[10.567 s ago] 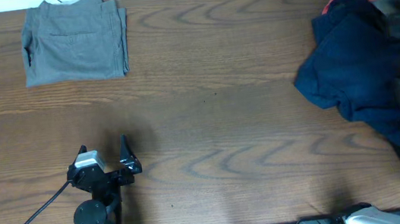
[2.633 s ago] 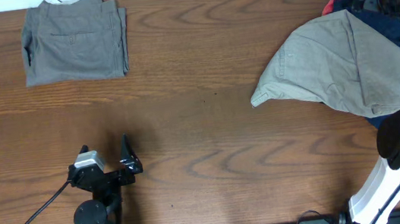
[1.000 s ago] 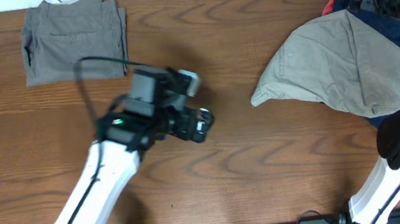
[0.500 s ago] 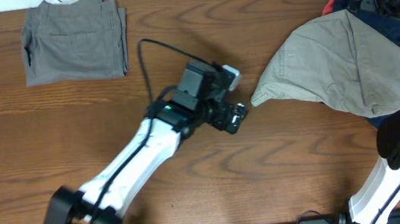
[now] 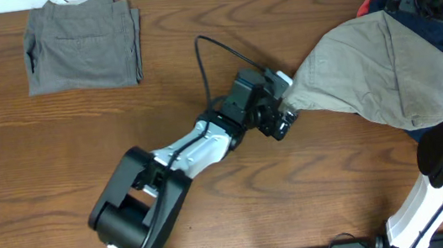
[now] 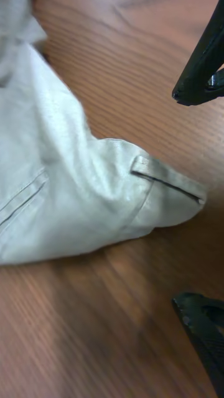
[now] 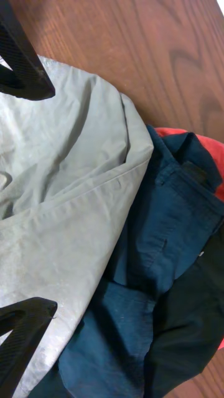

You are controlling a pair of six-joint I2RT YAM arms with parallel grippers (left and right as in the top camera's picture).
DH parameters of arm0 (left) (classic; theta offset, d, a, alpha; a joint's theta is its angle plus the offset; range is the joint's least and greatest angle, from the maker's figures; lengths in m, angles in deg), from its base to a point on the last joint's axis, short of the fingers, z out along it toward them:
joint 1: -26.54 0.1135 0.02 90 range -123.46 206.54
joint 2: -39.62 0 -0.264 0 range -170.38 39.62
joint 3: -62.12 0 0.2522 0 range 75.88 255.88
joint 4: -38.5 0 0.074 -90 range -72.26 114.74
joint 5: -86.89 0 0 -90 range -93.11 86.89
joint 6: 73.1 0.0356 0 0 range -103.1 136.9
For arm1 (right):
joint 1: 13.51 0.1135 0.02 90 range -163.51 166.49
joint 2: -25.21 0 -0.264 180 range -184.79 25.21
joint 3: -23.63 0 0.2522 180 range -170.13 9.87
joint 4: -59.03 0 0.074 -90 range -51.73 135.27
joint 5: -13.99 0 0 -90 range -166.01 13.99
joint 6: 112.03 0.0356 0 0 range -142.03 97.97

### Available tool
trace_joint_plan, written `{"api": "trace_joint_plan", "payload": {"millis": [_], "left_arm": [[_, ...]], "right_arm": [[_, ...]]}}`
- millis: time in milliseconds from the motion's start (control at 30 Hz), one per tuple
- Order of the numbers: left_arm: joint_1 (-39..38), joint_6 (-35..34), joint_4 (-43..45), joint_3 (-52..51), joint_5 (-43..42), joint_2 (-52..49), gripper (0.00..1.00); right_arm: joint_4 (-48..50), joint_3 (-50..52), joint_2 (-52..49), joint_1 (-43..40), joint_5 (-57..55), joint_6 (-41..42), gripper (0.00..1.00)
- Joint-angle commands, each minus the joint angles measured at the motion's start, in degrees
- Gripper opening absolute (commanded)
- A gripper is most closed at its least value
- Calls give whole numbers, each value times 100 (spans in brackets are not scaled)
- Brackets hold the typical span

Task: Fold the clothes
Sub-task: 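Reach the left gripper right toward the khaki trousers' left corner, then grasp the trousers' corner with the left gripper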

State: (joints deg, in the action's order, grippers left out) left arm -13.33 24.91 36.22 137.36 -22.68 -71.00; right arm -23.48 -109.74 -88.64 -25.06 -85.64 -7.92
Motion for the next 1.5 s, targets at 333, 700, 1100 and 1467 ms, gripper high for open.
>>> {"api": "trace_joint_plan", "payload": {"millis": [333, 700, 1100, 1467], "left_arm": [[-356, 763, 101, 59, 492, -411, 98], [-356, 785, 625, 59, 710, -522, 96], [-358, 911, 713, 59, 741, -590, 93], [-365, 909, 1161, 59, 743, -872, 90]], "right_arm": [[-4, -26, 122, -48, 0, 87, 99], [-4, -26, 122, -44, 0, 90, 99], [-4, -26, 122, -44, 0, 90, 99], [-4, -26, 122, -44, 0, 90, 99]]}}
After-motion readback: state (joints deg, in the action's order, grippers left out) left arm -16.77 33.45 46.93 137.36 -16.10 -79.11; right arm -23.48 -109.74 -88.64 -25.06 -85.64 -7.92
